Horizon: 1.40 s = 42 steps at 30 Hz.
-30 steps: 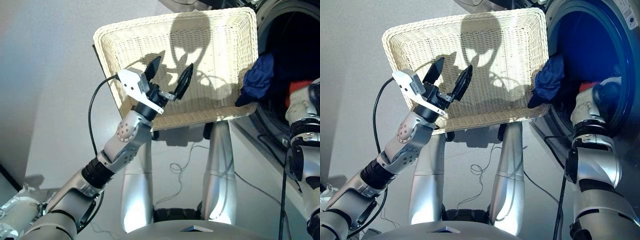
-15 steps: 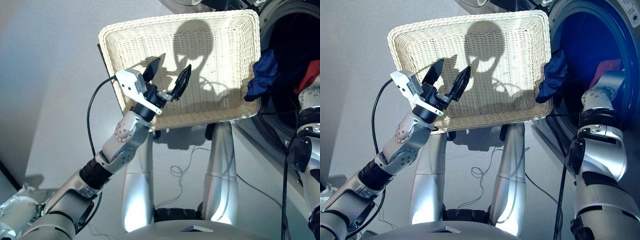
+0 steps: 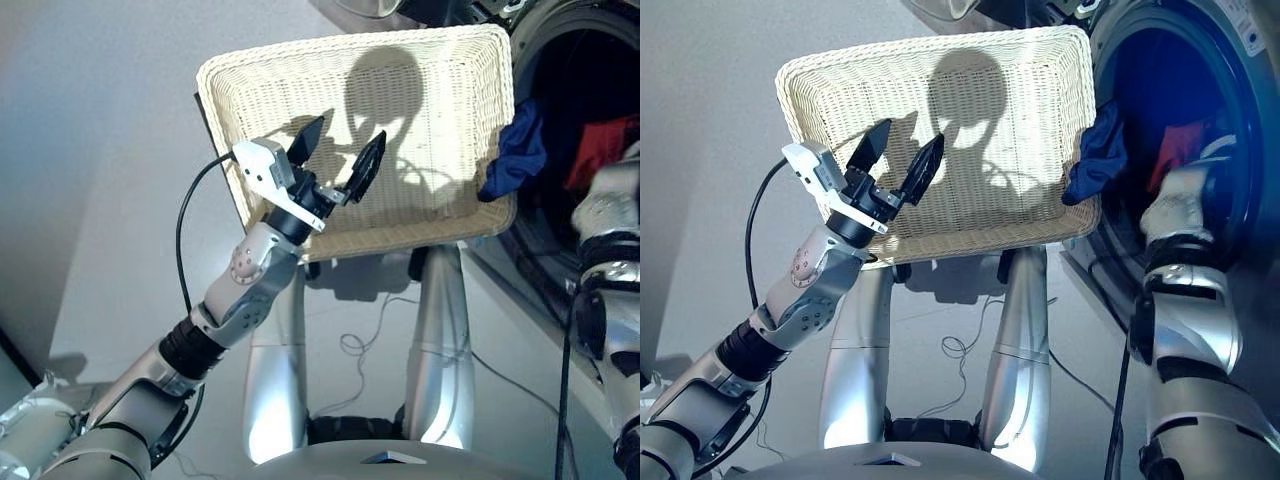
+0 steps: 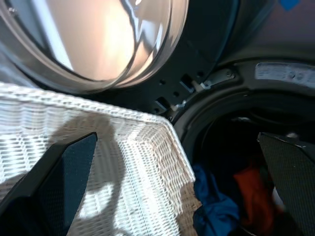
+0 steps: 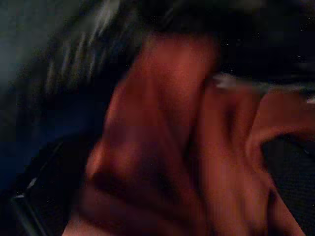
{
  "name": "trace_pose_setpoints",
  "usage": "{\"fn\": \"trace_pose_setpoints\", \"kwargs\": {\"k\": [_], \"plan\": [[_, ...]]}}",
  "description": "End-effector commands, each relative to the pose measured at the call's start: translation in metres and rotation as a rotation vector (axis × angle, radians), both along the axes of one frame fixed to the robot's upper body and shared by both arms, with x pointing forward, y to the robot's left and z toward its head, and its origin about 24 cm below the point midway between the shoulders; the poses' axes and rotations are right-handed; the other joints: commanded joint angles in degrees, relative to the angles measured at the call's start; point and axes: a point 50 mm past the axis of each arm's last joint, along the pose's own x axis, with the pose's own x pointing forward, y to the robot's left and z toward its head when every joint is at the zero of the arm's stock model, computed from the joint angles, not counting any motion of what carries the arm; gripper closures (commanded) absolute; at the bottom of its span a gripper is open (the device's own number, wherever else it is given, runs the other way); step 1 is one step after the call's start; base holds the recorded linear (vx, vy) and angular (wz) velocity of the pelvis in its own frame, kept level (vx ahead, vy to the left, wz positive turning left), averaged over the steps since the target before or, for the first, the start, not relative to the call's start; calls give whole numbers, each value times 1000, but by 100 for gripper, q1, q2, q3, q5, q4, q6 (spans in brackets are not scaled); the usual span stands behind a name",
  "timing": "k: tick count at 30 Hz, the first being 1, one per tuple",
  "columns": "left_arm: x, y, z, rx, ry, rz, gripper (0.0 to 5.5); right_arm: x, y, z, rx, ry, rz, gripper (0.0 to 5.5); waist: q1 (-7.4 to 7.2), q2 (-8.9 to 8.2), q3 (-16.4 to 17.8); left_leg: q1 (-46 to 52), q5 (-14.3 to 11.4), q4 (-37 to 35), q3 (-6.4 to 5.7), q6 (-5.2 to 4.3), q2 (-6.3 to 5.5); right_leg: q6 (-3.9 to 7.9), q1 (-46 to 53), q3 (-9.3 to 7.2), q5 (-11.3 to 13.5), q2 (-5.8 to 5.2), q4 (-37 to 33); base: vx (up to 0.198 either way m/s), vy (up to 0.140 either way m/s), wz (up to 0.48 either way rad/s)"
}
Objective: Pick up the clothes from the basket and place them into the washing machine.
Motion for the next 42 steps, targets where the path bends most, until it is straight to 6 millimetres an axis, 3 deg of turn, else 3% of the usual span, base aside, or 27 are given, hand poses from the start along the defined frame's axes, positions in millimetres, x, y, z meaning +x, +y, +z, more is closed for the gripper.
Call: {"fn": "trace_pose_setpoints", "kwargs": {"k": [1,6,10,18,21,27,30,37,42], "plan": [[-20,-2,22,-84,-115,-37,0,-2,27,-16,-219,96,122,0,-116,28,-98,239,164,-399,-194,-475,313,-69,394,-242,-287,75,-142,0,0,0],[-18,-4,19,-102,-87,-24,0,-4,85,-58,-318,212,357,0,-127,-20,-98,202,201,-399,-185,-463,308,-87,351,-244,-282,84,-132,0,0,0],[-16,-4,17,-104,-72,-5,0,-7,126,-77,-315,242,530,0,-127,-29,-98,232,228,-425,-180,-459,309,-95,380,-278,-257,65,-155,0,0,0],[-10,2,5,-78,-52,51,0,-22,164,-85,-454,225,726,0,-147,-37,-98,708,411,-923,-155,-476,280,-56,826,-340,-137,51,-531,0,0,0],[-6,7,-3,-52,-31,82,0,-27,164,-90,-456,226,743,0,-155,-52,-98,937,454,-1067,-149,-492,270,-35,1046,-385,-119,39,-642,17,-5,5],[8,34,-54,77,132,228,0,-49,149,-123,-349,311,748,0,-182,-111,-98,1779,508,-1499,-185,-534,228,34,1828,-462,-126,2,-909,77,-11,13],[5,42,-74,176,162,230,0,-47,139,-130,-467,403,751,0,-125,-54,-98,1954,511,-1537,-229,-550,194,53,2079,-489,-157,-13,-988,46,-26,2],[-7,33,-70,171,137,159,0,-14,113,-107,-638,487,610,0,27,129,-98,1941,534,-1541,-237,-562,205,17,2017,-506,-184,-4,-956,0,0,0],[-11,25,-53,113,86,122,0,12,98,-82,-748,544,484,0,159,217,-98,1857,558,-1551,-234,-581,227,-17,1942,-506,-203,7,-941,0,0,0]]}}
